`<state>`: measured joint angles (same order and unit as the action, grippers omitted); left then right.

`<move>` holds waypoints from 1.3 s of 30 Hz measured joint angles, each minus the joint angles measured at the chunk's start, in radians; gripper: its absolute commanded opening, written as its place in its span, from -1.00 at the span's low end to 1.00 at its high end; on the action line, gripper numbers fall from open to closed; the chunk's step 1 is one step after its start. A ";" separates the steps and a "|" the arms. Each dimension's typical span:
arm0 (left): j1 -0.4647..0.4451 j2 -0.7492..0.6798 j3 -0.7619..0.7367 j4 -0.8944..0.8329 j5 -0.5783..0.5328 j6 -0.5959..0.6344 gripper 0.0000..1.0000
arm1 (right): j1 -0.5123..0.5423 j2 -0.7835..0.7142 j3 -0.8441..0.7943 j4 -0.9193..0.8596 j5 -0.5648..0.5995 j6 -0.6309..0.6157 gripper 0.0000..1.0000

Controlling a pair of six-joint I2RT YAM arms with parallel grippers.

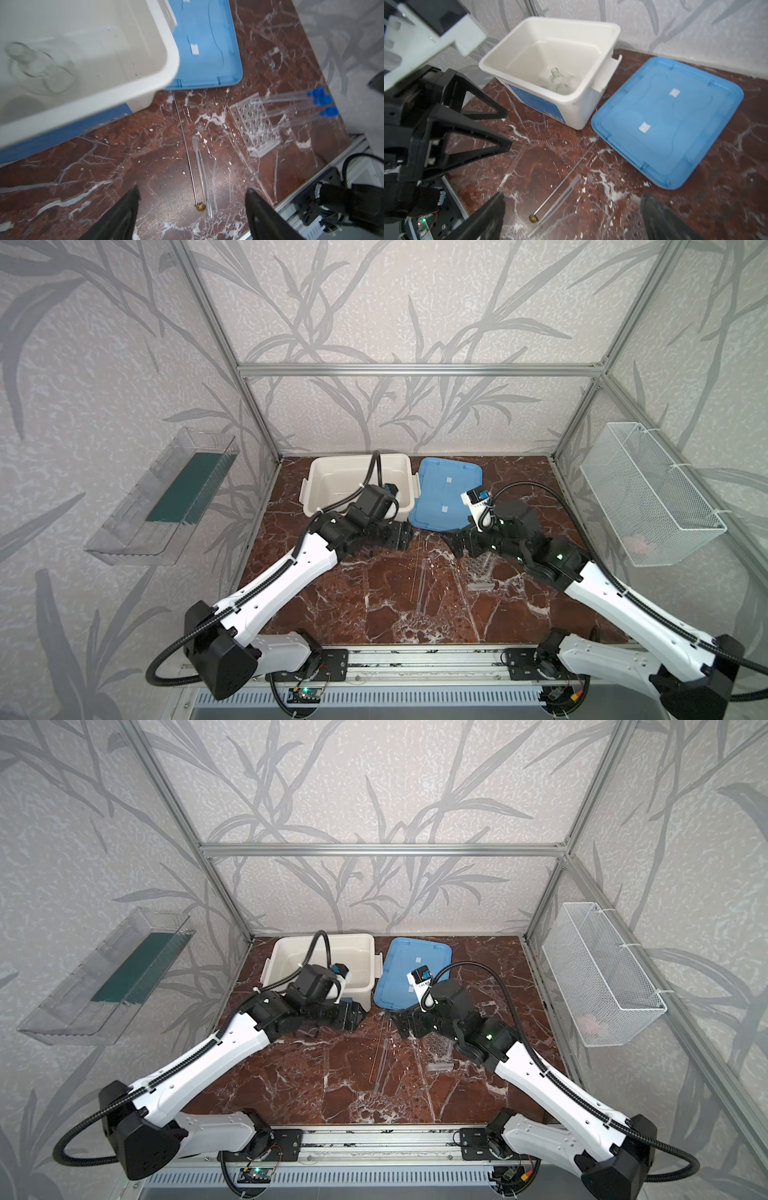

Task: Organize the chemistry lab equipment
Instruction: 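Raise the left gripper toward the glass rod while the right draws back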

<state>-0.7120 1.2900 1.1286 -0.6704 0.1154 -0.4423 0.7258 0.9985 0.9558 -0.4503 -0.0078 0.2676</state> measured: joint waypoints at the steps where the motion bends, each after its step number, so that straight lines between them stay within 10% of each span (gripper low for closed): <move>1: -0.014 0.007 -0.032 0.016 -0.005 -0.012 0.36 | -0.001 -0.025 -0.025 -0.015 0.007 0.011 0.91; 17: -0.079 0.396 -0.126 0.280 -0.046 -0.084 -0.33 | -0.005 -0.007 -0.101 -0.042 0.069 0.034 0.40; 33: -0.110 0.551 -0.029 0.296 -0.115 -0.091 -0.43 | -0.005 -0.214 -0.167 -0.073 0.142 0.108 0.41; 39: -0.145 0.601 0.035 0.246 -0.223 -0.097 -0.74 | -0.005 -0.275 -0.195 -0.081 0.152 0.111 0.41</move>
<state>-0.8566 1.8908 1.1633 -0.4244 -0.1074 -0.5396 0.7204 0.7235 0.7609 -0.5312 0.1444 0.3786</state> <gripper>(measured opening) 0.171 0.707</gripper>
